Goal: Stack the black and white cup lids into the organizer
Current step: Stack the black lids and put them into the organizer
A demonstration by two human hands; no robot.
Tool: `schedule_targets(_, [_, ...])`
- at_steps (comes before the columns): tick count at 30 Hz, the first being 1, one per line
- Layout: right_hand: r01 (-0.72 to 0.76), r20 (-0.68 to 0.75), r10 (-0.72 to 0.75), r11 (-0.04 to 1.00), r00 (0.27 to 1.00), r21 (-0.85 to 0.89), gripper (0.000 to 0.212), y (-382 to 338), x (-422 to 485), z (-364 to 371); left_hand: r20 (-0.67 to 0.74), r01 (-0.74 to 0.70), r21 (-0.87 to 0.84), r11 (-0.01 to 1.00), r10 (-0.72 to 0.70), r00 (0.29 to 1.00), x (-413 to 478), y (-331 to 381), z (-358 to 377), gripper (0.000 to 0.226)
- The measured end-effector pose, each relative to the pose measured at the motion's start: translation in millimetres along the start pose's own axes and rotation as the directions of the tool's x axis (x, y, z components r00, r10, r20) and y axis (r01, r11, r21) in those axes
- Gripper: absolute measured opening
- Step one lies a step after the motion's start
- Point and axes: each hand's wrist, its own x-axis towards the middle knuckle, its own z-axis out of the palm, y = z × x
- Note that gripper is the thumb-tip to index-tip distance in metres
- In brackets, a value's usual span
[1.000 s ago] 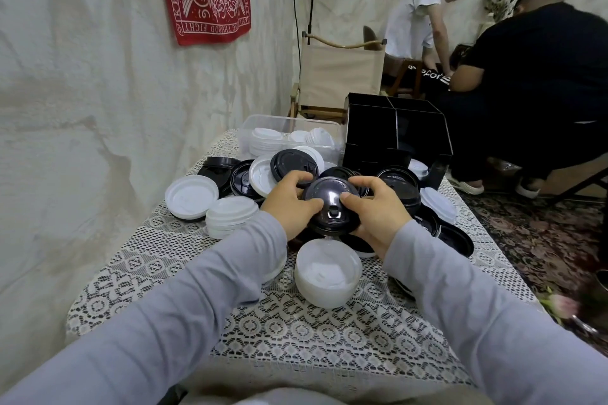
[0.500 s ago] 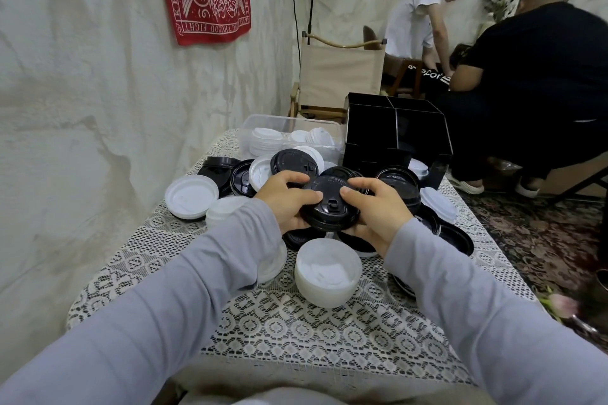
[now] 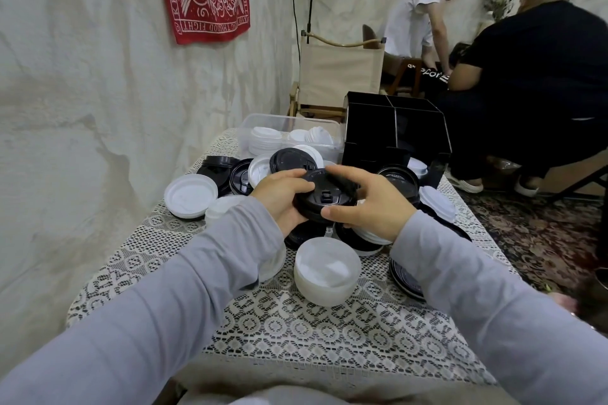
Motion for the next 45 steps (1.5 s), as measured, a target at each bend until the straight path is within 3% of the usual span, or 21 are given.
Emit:
schedule_targets(7, [0.036,0.02,-0.034,0.994,0.999,-0.102,0.074,2.5,-0.3,2.0,0.116,0.133,-0.031,0.991,-0.129,0.985,-3.0,-2.8,-1.8,0.025])
schedule_targets(13, [0.1,0.031,-0.096,0.965,0.995,-0.243,0.08,5.6,0.0,6.2,0.056,0.137,0.084,0.987,-0.142,0.988,-2.0,-5.6,-2.7,0.03])
schedule_targets(17, [0.117,0.059,-0.103,0.946,0.993,-0.302,0.089,4.7,-2.4,6.7,0.082,0.081,0.082,0.993,-0.087,0.993,-1.2,-6.5,-4.8,0.025])
schedule_targets(19, [0.11,0.054,-0.098,0.937,0.994,-0.331,0.09,5.8,-2.7,8.1,0.083,0.008,0.166,0.986,-0.022,0.996,-1.4,-7.7,-5.6,0.025])
schedule_targets(22, [0.108,0.058,-0.093,0.931,0.994,-0.35,0.089,8.8,-2.4,7.6,0.094,-0.122,0.303,0.945,0.098,0.991,1.6,-11.1,-12.4,0.05])
schedule_targets(24, [0.098,0.055,-0.084,0.936,0.995,-0.338,0.088,10.3,-3.0,5.7,0.204,-0.157,0.35,0.923,0.088,0.975,1.8,-11.7,-21.0,0.058])
schedule_targets(26, [0.095,0.054,-0.082,0.944,0.995,-0.315,0.088,12.5,-3.5,4.4,0.315,-0.24,0.539,0.808,0.071,0.946,4.3,-12.2,-32.1,0.091])
schedule_targets(28, [0.1,0.065,-0.085,0.952,0.994,-0.288,0.089,14.4,-4.0,4.9,0.36,-0.341,0.79,0.51,0.064,0.931,6.3,-14.2,-37.1,0.122])
schedule_targets(29, [0.102,0.074,-0.084,0.956,0.994,-0.276,0.09,15.1,-4.4,5.7,0.374,-0.382,0.848,0.368,0.096,0.922,5.6,-16.4,-37.4,0.122])
schedule_targets(31, [0.102,0.094,-0.08,0.96,0.992,-0.26,0.091,15.6,-5.5,7.2,0.419,-0.46,0.86,0.219,0.209,0.883,4.3,-22.0,-36.8,0.113])
schedule_targets(34, [0.118,0.119,-0.091,0.963,0.989,-0.241,0.093,15.9,-7.6,8.4,0.452,-0.506,0.849,0.152,0.287,0.844,2.7,-26.6,-36.8,0.109])
schedule_targets(39, [0.125,0.143,-0.09,0.956,0.986,-0.264,0.092,16.6,-9.2,8.3,0.48,-0.518,0.846,0.127,0.243,0.843,1.2,-26.7,-38.9,0.117])
schedule_targets(45, [0.123,0.203,-0.07,0.958,0.977,-0.258,0.088,18.2,-8.5,7.1,0.535,-0.548,0.836,0.023,0.181,0.825,-3.4,-23.9,-43.2,0.107])
